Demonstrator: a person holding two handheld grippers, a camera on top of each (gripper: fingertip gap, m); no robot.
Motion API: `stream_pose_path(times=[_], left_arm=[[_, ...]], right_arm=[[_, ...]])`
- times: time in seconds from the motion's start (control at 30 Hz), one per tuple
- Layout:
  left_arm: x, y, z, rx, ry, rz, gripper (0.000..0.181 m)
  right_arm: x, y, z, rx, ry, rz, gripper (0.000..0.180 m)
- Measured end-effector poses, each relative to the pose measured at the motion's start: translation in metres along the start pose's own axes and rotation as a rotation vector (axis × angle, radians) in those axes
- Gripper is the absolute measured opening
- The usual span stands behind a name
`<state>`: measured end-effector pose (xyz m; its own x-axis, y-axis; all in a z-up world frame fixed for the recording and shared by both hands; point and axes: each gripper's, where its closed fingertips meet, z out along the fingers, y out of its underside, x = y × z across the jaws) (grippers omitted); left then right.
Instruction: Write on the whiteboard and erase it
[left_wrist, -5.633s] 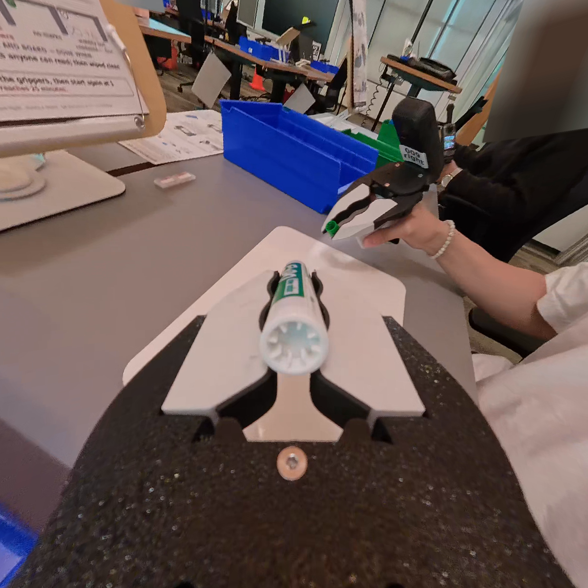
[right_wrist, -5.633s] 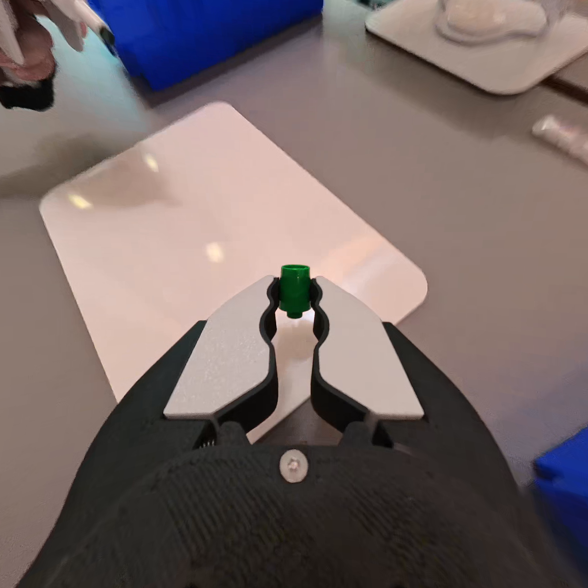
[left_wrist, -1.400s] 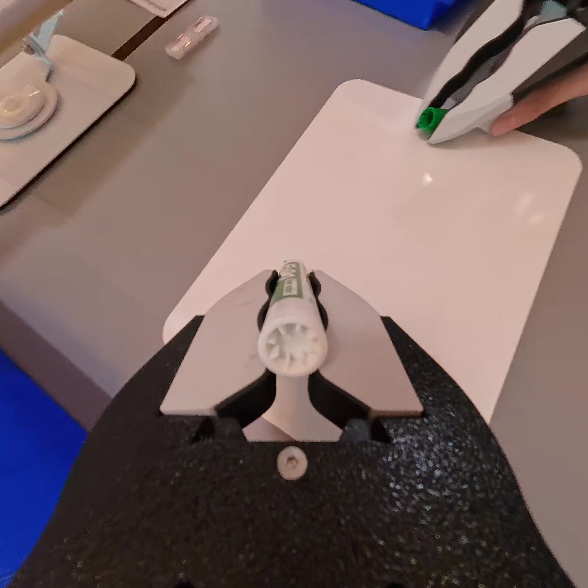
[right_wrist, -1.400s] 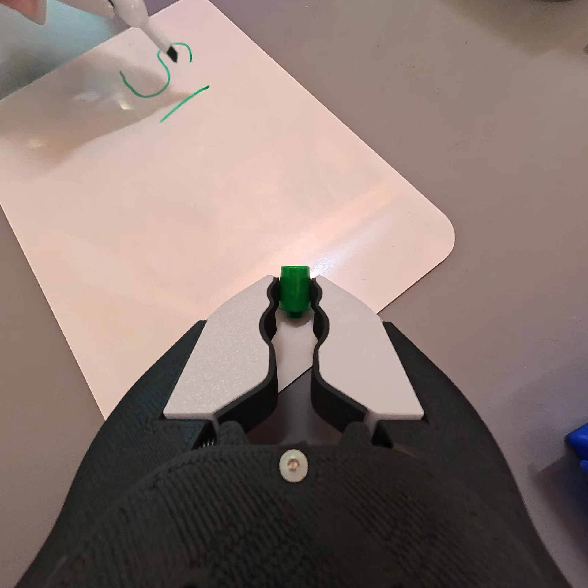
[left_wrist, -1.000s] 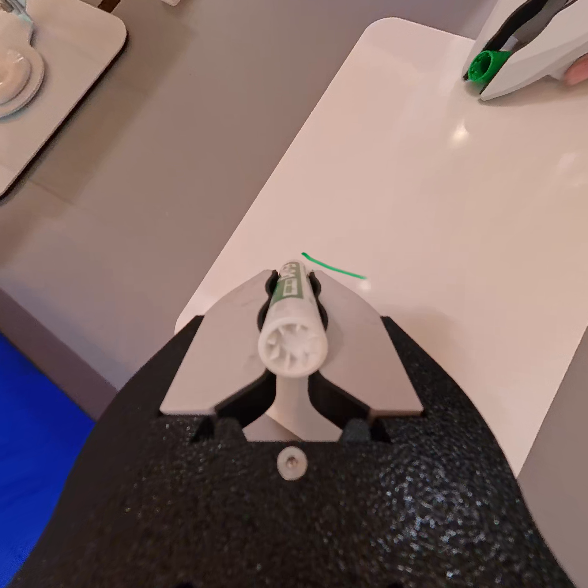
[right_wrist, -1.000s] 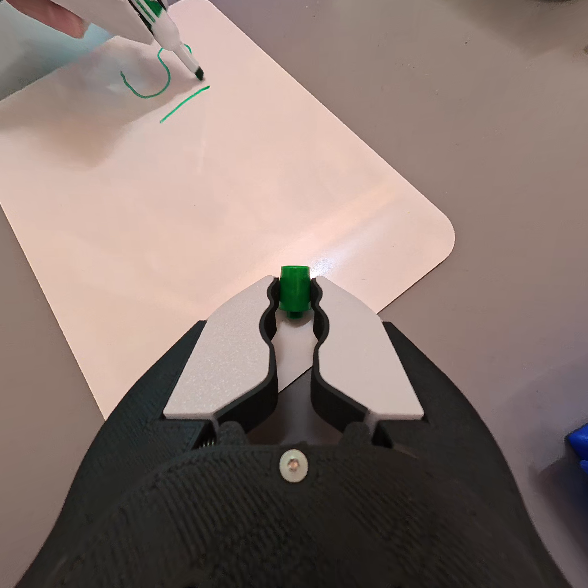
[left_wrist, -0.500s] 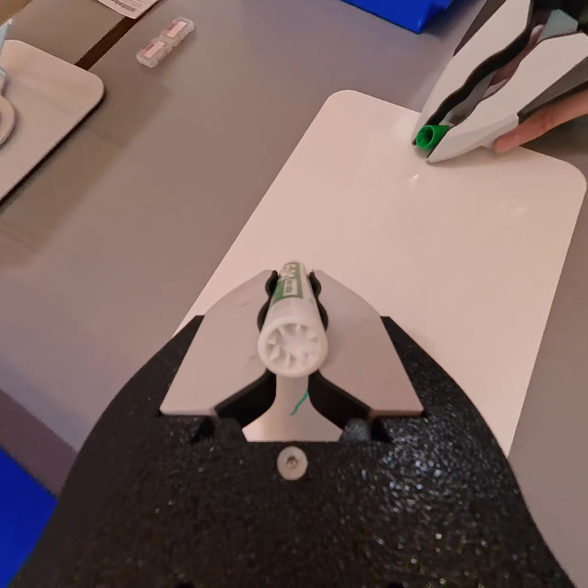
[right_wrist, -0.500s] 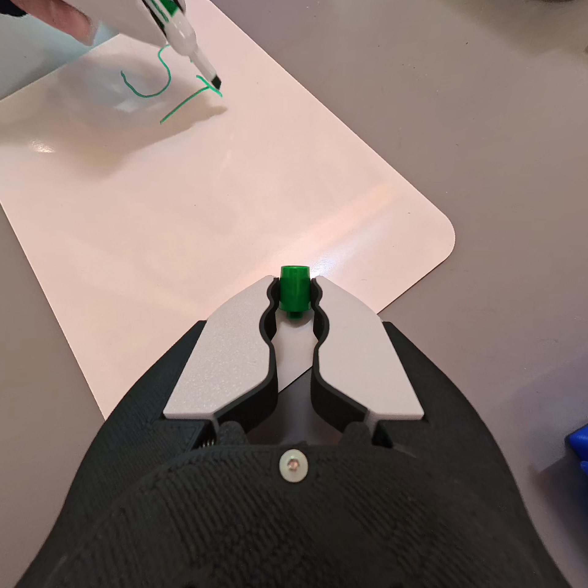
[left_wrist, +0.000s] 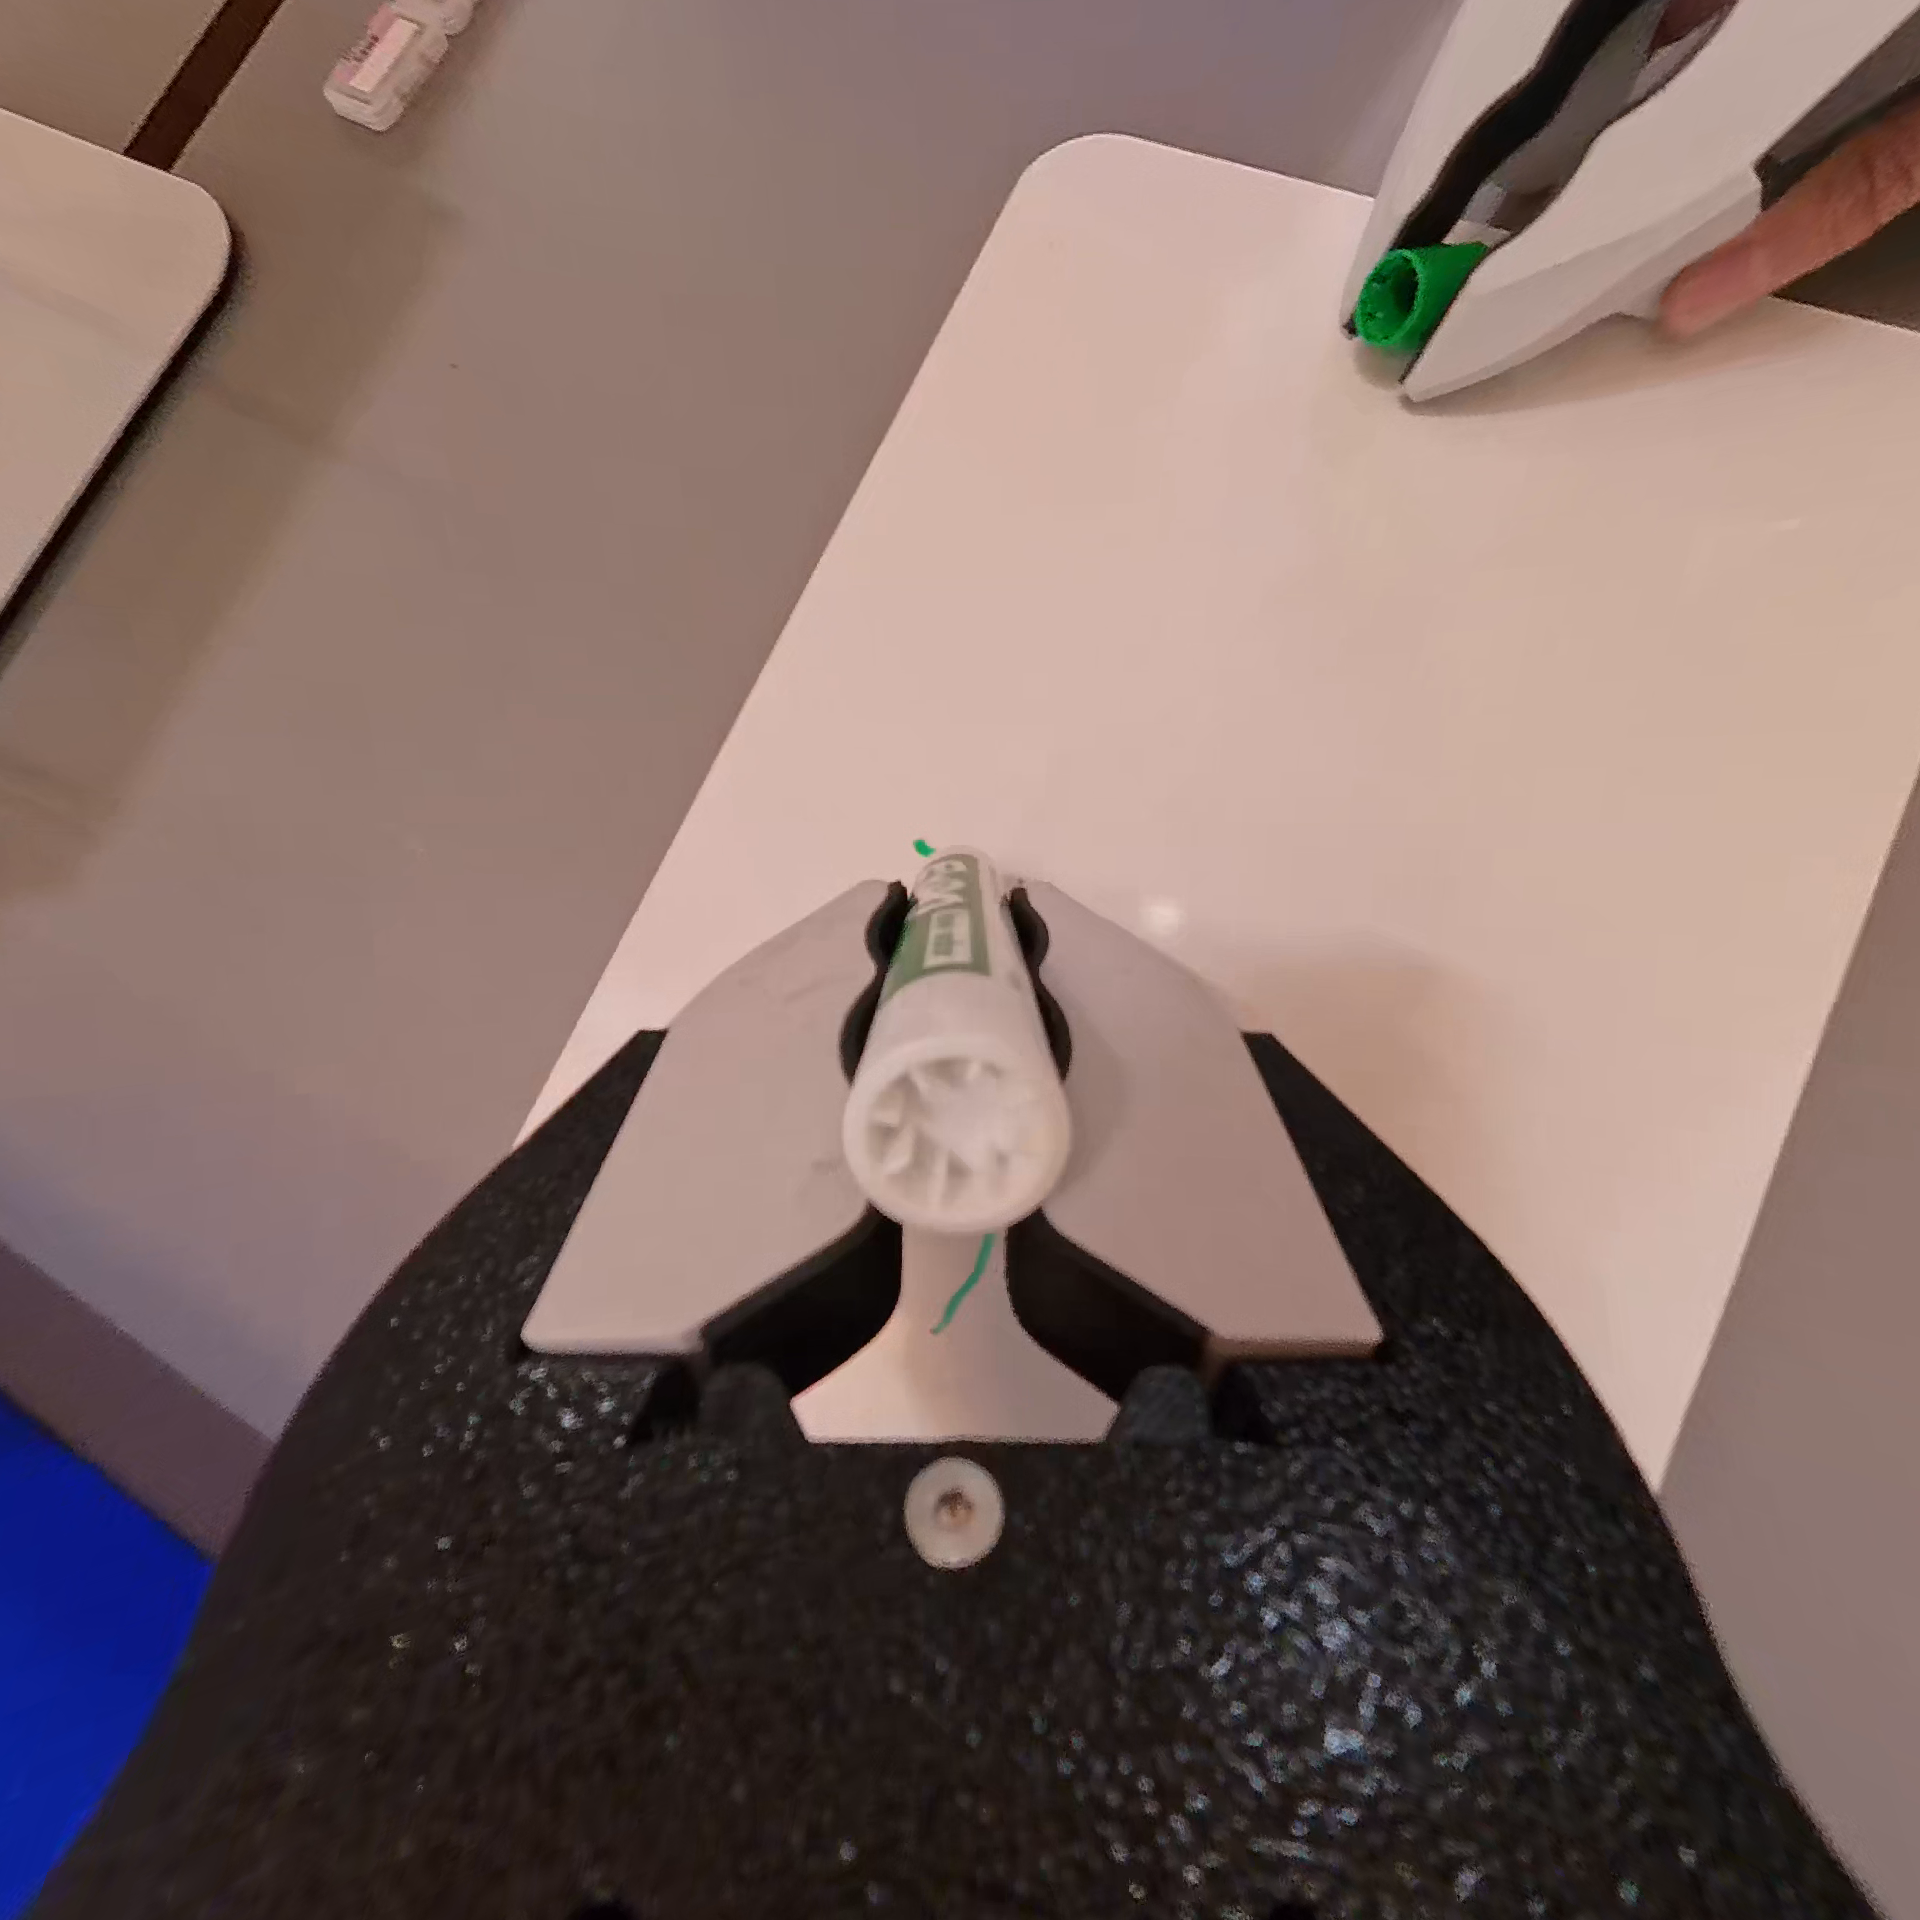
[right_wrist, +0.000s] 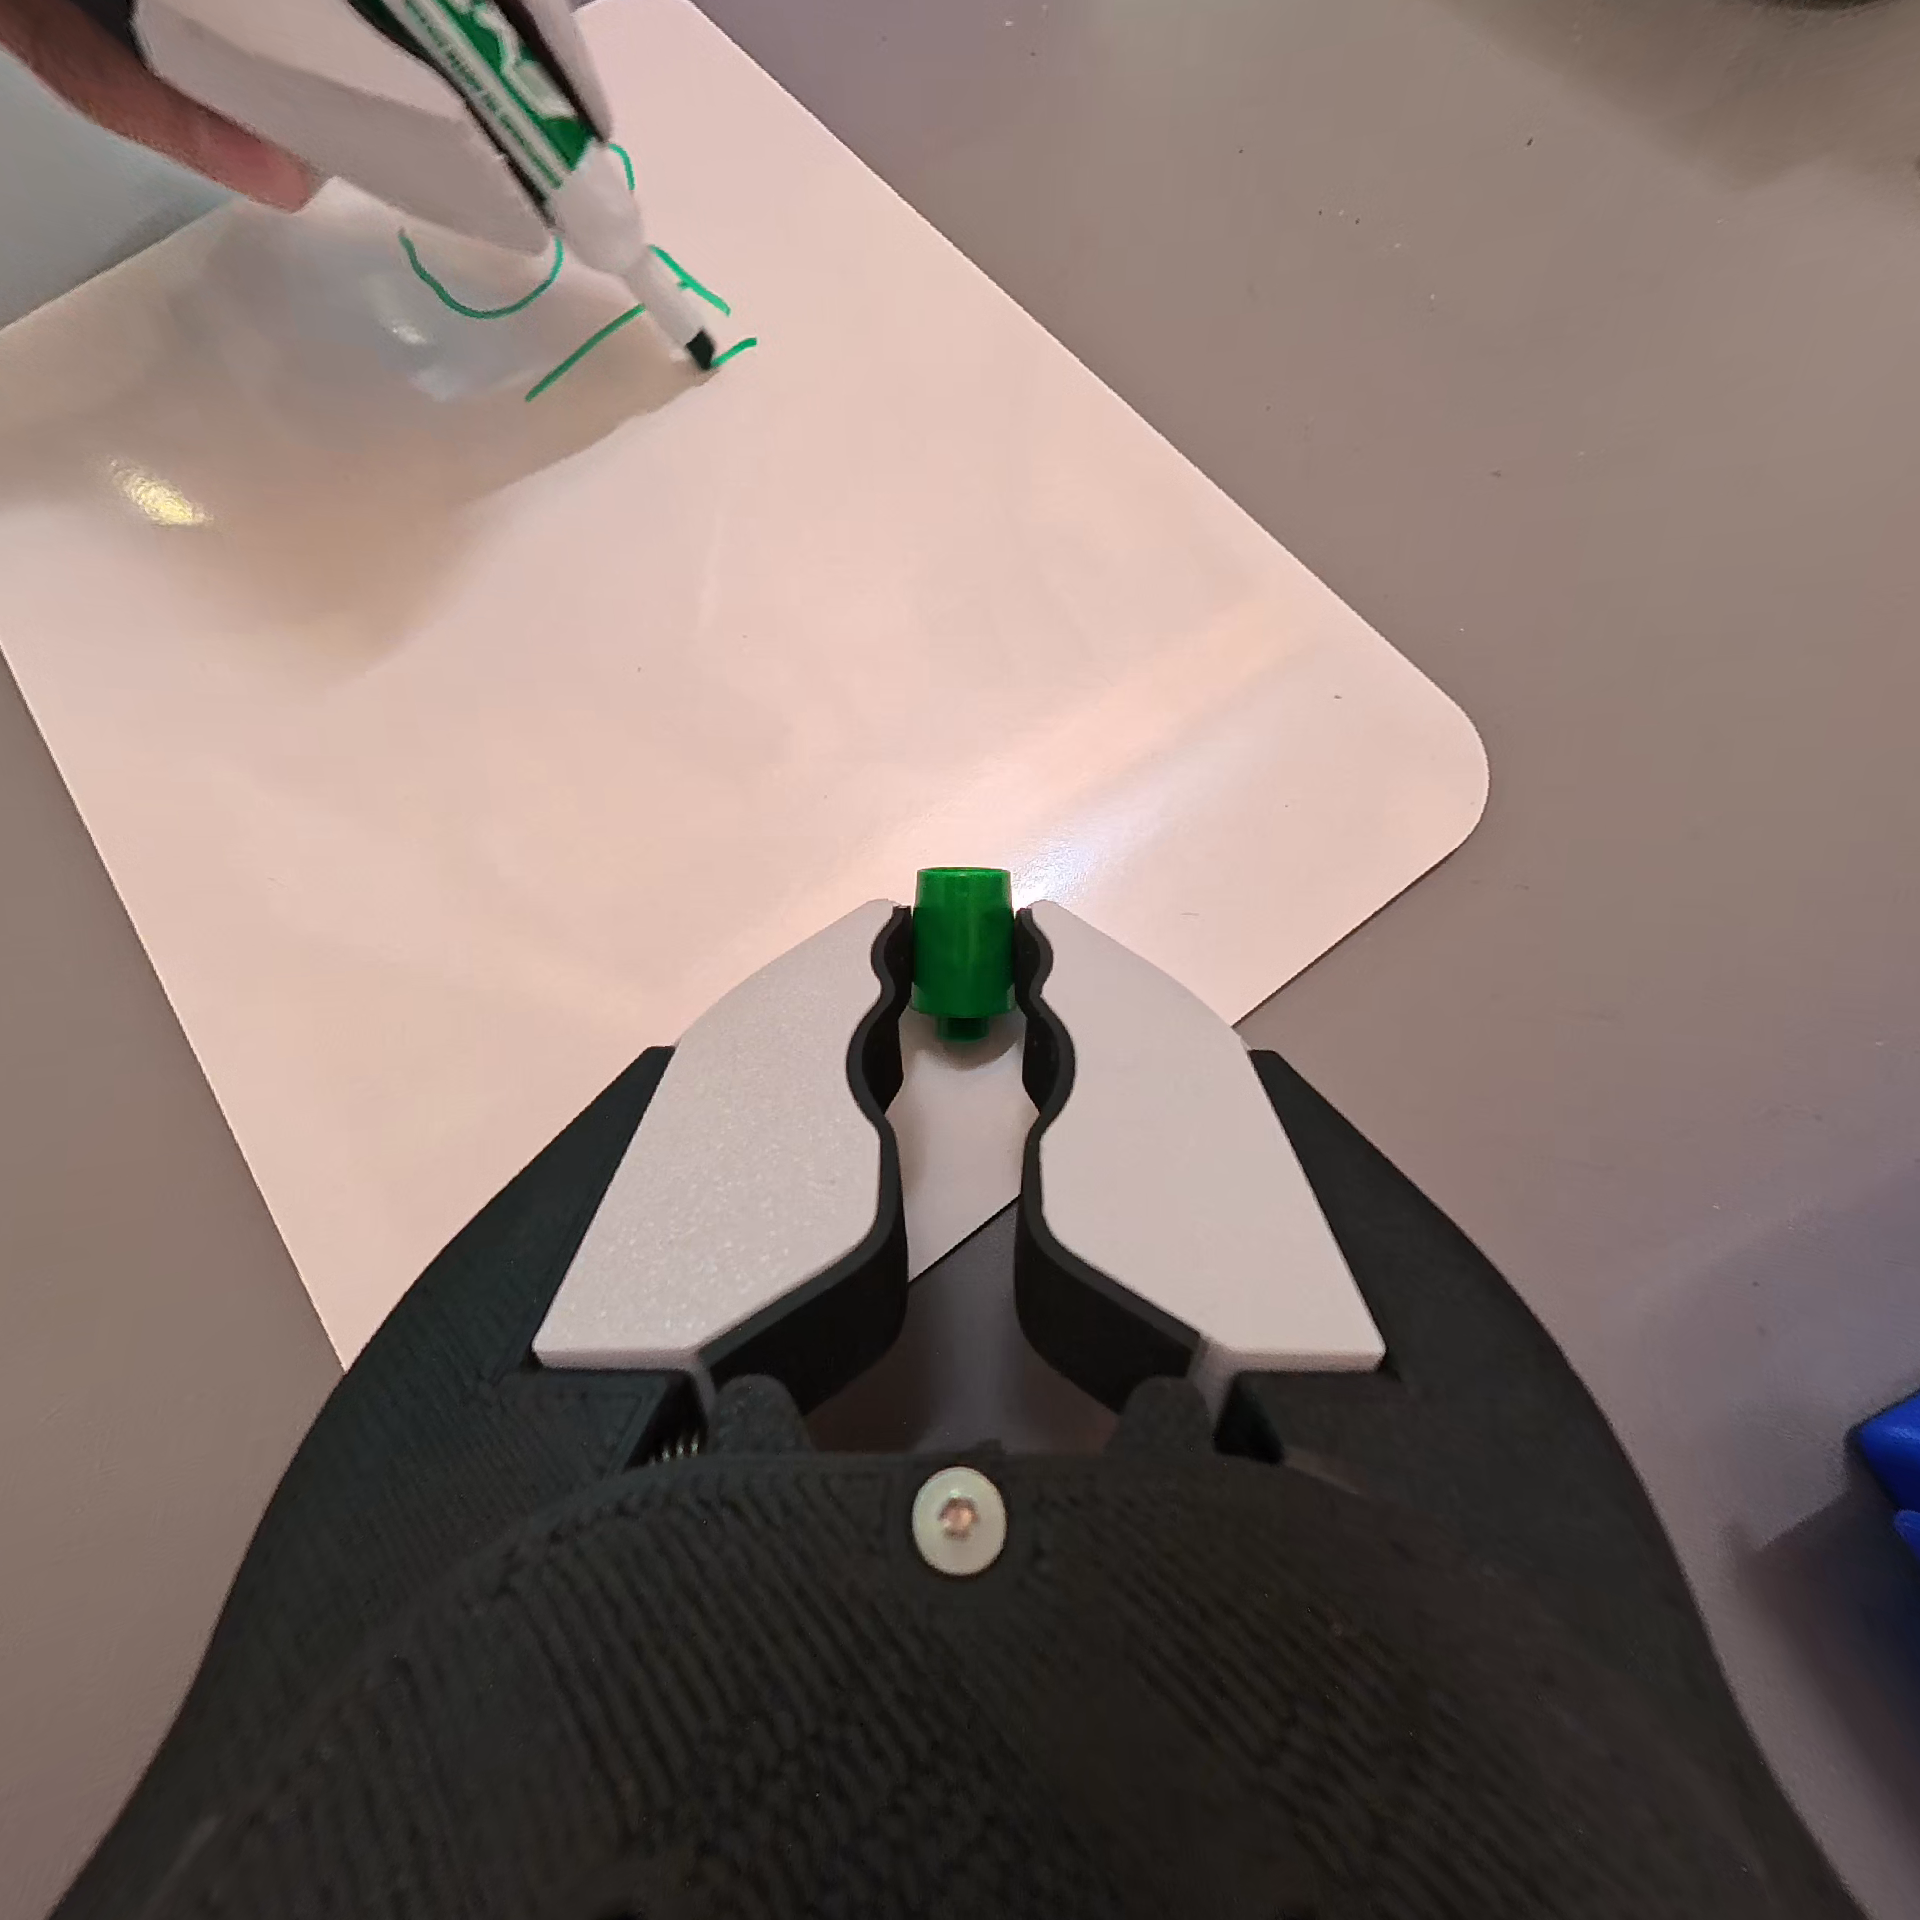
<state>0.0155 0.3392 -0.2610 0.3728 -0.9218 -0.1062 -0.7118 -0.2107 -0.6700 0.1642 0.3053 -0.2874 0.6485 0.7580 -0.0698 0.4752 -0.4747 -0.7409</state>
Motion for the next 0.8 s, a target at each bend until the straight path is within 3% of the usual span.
stream_pose_path(times=[0.4,0.8], left_arm=[[0.037,-0.003,-0.003,0.023,0.073,0.002,0.019],[0.002,-0.017,0.016,0.041,0.019,-0.042,0.019]], right_arm=[[0.0,0.0,0.0,0.0,-0.002,-0.002,0.019],[0.0,0.0,0.0,0.0,-0.005,-0.005,0.019]])
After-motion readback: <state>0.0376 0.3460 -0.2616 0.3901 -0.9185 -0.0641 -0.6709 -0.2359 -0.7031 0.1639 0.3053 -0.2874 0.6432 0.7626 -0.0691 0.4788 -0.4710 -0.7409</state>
